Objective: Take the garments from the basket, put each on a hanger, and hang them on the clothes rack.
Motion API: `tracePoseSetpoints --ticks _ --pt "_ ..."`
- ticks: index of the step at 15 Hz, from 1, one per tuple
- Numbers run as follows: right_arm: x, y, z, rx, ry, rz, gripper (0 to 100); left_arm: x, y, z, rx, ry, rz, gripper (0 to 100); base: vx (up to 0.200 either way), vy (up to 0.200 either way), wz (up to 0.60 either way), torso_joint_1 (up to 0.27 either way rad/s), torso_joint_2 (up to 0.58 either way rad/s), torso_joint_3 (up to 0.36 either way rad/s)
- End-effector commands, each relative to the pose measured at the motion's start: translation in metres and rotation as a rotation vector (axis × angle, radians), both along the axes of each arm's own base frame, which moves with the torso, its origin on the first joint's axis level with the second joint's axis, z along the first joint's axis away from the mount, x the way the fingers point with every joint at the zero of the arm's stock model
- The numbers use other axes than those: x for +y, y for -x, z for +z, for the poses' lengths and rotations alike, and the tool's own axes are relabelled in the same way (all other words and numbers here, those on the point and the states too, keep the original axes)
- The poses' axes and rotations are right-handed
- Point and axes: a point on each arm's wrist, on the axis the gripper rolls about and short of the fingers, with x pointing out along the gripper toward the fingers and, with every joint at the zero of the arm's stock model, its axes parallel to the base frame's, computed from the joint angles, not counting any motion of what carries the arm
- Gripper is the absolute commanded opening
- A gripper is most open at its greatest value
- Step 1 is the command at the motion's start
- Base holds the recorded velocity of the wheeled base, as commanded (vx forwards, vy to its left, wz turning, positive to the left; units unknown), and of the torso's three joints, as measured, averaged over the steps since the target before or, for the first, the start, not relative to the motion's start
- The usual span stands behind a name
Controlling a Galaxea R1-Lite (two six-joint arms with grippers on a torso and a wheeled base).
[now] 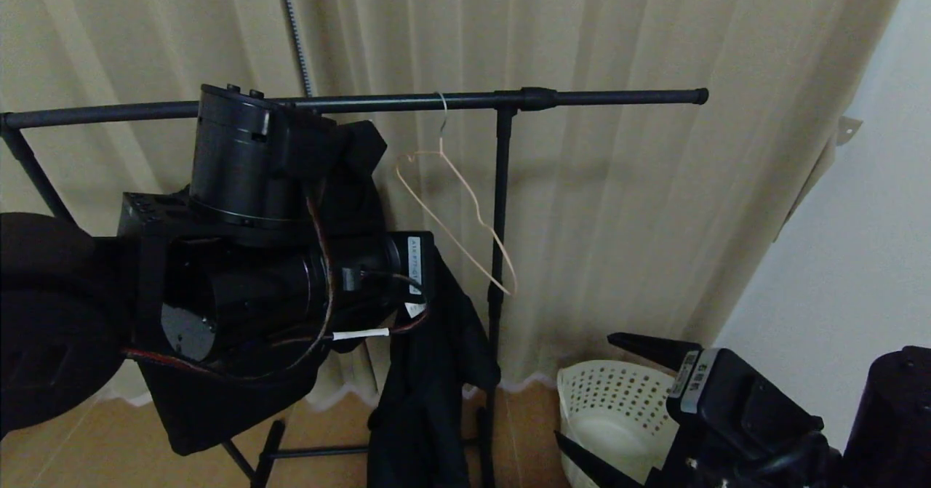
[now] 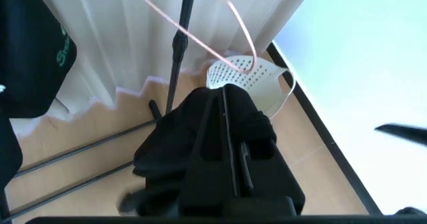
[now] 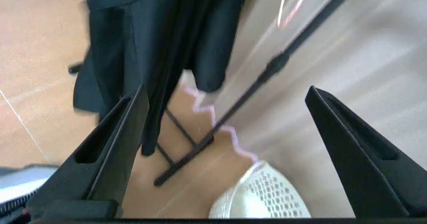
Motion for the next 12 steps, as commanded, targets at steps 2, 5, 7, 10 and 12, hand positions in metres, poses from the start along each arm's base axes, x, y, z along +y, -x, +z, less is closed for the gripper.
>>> tracePoseSetpoints --ticks 2,5,7,10,12 --pt "0.032 -0.013 0.015 -0.027 -0.050 0.031 100 -0.002 0.003 -0.001 0.003 -0.002 -0.012 0 0.000 0.000 0.00 0.000 0.00 0.000" --pt "0.070 -0.021 0.016 0.001 -0.101 0.010 100 -0.003 0.004 -0.002 0.004 -0.004 -0.014 0 0.000 0.000 0.00 0.000 0.00 0.000" --pt "0.092 -0.022 0.013 0.013 -0.120 -0.008 100 -0.003 0.005 -0.003 0.007 -0.007 -0.018 0 0.000 0.000 0.00 0.000 0.00 0.000" --pt "0.108 -0.023 0.013 0.029 -0.158 -0.025 100 -0.004 0.005 -0.003 0.008 -0.008 -0.020 0 0.000 0.000 0.00 0.000 0.00 0.000" --pt "0.119 -0.030 0.010 0.040 -0.185 -0.087 100 -0.005 0.006 -0.004 0.007 -0.012 -0.017 0 0.000 0.000 0.00 0.000 0.00 0.000"
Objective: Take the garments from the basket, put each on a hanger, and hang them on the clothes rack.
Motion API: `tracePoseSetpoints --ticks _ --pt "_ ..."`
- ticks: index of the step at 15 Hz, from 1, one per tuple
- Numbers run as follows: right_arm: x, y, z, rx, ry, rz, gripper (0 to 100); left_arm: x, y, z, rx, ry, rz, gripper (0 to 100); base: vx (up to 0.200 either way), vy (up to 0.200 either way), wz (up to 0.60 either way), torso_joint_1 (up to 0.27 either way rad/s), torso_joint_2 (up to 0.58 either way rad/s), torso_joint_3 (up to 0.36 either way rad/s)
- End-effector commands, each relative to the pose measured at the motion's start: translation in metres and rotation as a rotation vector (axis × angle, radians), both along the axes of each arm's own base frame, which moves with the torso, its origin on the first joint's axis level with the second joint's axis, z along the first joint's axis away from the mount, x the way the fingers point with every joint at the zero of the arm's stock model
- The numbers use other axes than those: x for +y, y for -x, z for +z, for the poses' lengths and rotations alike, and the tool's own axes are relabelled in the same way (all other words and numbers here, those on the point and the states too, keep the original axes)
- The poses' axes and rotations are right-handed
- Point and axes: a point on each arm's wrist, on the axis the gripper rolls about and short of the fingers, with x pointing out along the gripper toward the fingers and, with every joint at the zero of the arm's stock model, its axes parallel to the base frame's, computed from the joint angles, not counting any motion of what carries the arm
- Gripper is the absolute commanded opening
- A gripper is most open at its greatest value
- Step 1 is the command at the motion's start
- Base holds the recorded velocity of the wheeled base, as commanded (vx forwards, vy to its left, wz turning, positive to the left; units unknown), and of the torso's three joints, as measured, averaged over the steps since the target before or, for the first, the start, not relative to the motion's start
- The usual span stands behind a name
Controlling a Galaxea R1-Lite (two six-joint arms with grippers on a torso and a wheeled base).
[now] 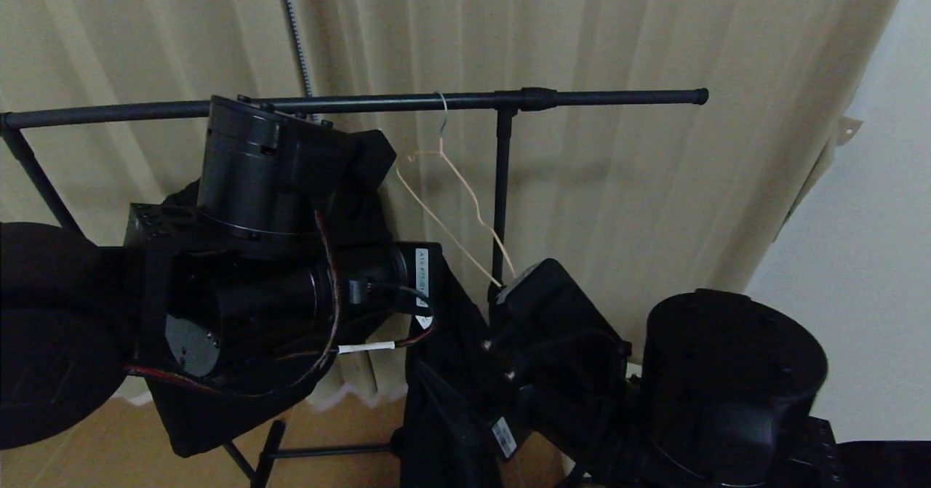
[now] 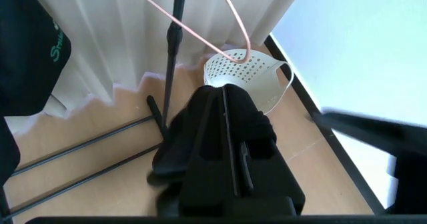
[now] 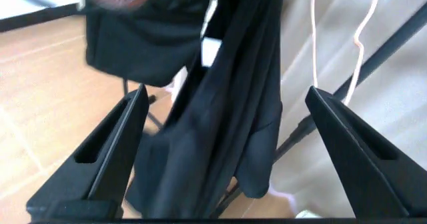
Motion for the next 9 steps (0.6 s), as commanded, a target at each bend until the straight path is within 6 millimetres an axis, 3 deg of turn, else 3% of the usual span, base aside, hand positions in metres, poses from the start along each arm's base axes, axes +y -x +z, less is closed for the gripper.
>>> tracePoseSetpoints --ticks 1,7,9 --pt "0.012 -0.006 -0.012 0.019 0.019 -0.009 100 0.000 0.001 0.000 -0.003 -0.005 0.009 0 0.000 0.000 0.00 0.000 0.00 0.000" --pt "-0.006 -0.031 -0.021 0.045 0.040 -0.102 100 0.001 0.002 -0.001 -0.002 -0.006 0.011 0 0.000 0.000 0.00 0.000 0.00 0.000" --pt "-0.005 -0.039 -0.034 0.082 0.049 -0.130 100 0.002 0.003 0.000 -0.004 -0.005 0.011 0 0.000 0.000 0.00 0.000 0.00 0.000"
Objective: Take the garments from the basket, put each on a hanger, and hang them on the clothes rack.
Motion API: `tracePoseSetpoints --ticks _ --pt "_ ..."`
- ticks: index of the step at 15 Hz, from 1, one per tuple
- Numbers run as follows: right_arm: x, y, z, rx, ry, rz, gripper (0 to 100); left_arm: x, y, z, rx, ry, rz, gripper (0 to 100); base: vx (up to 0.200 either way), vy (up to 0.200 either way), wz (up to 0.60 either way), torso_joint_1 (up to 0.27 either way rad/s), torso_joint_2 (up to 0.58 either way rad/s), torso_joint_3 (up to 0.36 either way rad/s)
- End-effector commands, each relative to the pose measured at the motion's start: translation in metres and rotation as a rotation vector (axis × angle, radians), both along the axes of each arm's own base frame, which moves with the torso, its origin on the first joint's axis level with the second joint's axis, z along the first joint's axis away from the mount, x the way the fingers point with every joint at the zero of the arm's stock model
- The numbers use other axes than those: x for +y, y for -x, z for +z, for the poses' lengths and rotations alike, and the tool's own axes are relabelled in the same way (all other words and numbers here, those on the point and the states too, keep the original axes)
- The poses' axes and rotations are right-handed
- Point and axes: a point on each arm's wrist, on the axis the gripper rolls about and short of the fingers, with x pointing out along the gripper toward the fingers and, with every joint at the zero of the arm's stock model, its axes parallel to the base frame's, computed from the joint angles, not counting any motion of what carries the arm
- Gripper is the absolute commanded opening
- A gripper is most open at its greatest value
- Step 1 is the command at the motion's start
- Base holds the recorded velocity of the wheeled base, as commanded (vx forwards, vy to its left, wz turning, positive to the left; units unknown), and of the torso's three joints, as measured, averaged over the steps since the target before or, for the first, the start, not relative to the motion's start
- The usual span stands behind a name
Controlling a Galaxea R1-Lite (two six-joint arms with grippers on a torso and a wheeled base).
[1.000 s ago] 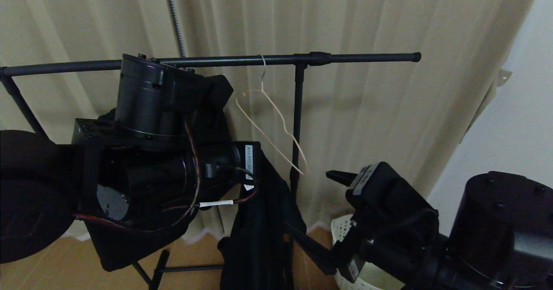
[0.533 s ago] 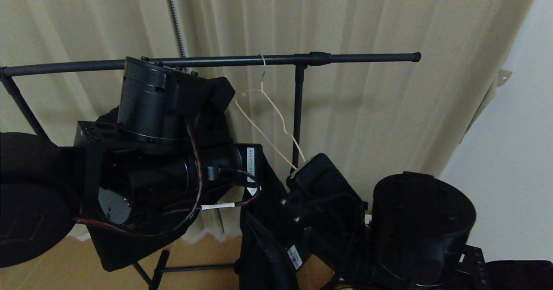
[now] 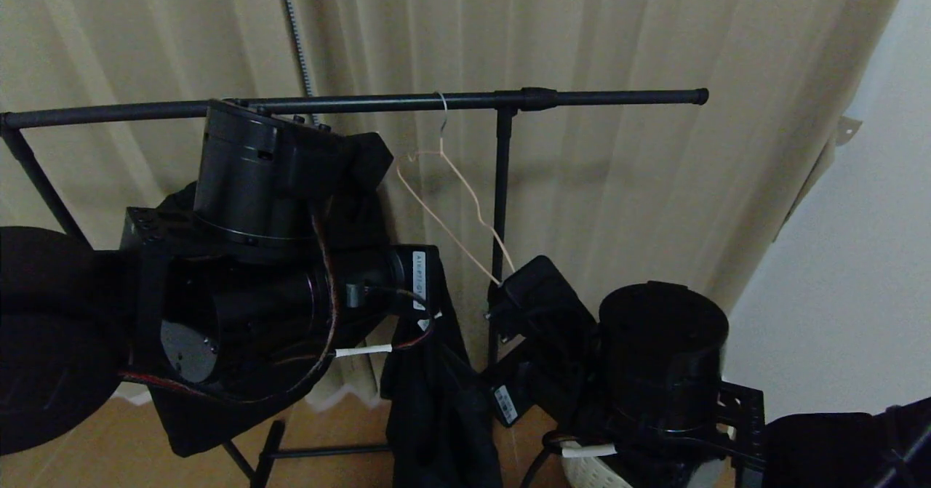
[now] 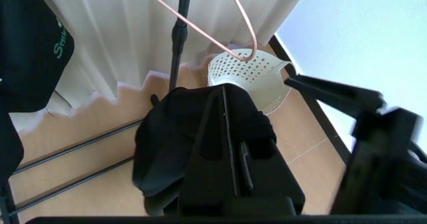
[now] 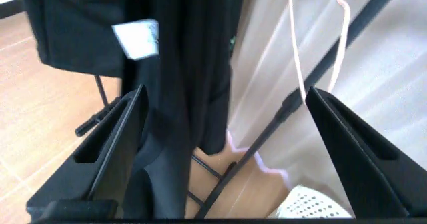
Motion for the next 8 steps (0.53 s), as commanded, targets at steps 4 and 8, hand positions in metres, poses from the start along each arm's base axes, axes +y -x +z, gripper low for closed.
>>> tracePoseSetpoints --ticks 4,8 --pt "0.005 -0.013 -0.028 0.064 0.036 -0.035 100 0.001 0.001 0.002 -0.004 0.005 -0.001 0 0.000 0.000 0.00 0.000 0.00 0.000" --pt "-0.006 -0.021 -0.033 0.066 0.037 -0.075 100 0.003 0.003 0.001 -0.003 0.004 0.001 0 0.000 0.000 0.00 0.000 0.00 0.000"
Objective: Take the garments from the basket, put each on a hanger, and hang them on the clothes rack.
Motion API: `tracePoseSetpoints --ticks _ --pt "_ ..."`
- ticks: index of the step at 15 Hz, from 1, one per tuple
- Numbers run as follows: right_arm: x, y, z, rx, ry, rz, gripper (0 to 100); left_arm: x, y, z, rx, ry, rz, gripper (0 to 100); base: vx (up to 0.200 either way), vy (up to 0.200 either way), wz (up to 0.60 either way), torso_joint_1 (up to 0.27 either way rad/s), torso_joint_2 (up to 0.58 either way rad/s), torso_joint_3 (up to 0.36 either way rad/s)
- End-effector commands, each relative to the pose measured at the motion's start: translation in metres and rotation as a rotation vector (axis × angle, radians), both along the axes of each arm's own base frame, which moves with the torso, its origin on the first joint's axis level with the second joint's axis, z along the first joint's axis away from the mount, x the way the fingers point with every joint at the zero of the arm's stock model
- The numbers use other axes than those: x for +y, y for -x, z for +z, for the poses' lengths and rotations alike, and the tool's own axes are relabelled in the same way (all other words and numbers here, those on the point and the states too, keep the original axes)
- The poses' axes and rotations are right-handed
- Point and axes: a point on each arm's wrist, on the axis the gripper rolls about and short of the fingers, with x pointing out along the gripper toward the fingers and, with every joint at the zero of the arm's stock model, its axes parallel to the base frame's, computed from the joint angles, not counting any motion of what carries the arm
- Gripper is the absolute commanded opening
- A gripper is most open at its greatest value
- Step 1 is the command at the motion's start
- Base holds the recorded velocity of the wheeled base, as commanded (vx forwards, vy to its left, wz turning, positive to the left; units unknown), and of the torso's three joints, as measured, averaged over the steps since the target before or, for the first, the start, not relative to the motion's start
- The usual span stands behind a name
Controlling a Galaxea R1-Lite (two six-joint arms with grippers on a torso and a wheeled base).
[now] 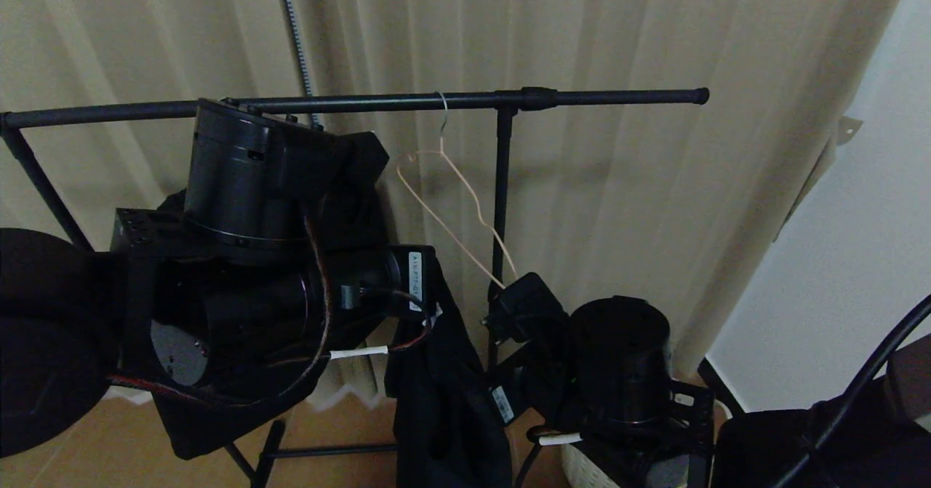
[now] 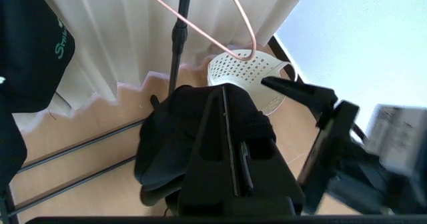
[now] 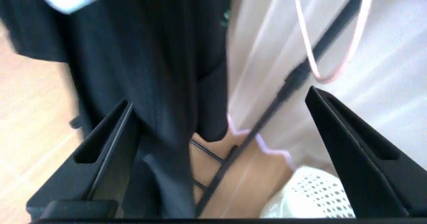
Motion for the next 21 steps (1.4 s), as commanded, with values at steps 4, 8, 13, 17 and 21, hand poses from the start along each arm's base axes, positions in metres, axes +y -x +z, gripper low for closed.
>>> tracePoseSetpoints --ticks 4,8,13,17,21 --pt "-0.024 -0.004 -0.011 0.010 0.021 -0.065 100 0.005 -0.001 0.002 -0.006 0.006 0.017 0 0.000 0.000 0.00 0.000 0.00 0.000" --pt "-0.037 -0.002 -0.013 0.012 0.025 -0.087 100 0.006 -0.002 0.002 -0.004 0.005 0.021 0 0.000 0.000 0.00 0.000 0.00 0.000" --pt "-0.042 -0.006 -0.004 -0.006 -0.004 -0.107 0 0.011 0.001 -0.008 0.022 -0.017 0.022 0 0.000 0.000 0.00 0.000 0.00 0.000" --pt "-0.067 -0.008 0.028 -0.060 -0.112 -0.195 0 0.016 0.007 -0.017 0.043 -0.042 0.013 0 0.000 0.000 0.00 0.000 0.00 0.000" --pt "-0.083 -0.005 0.048 -0.117 -0.166 -0.280 0 0.018 0.011 -0.031 0.098 -0.062 -0.057 0 0.000 0.000 0.00 0.000 0.00 0.000"
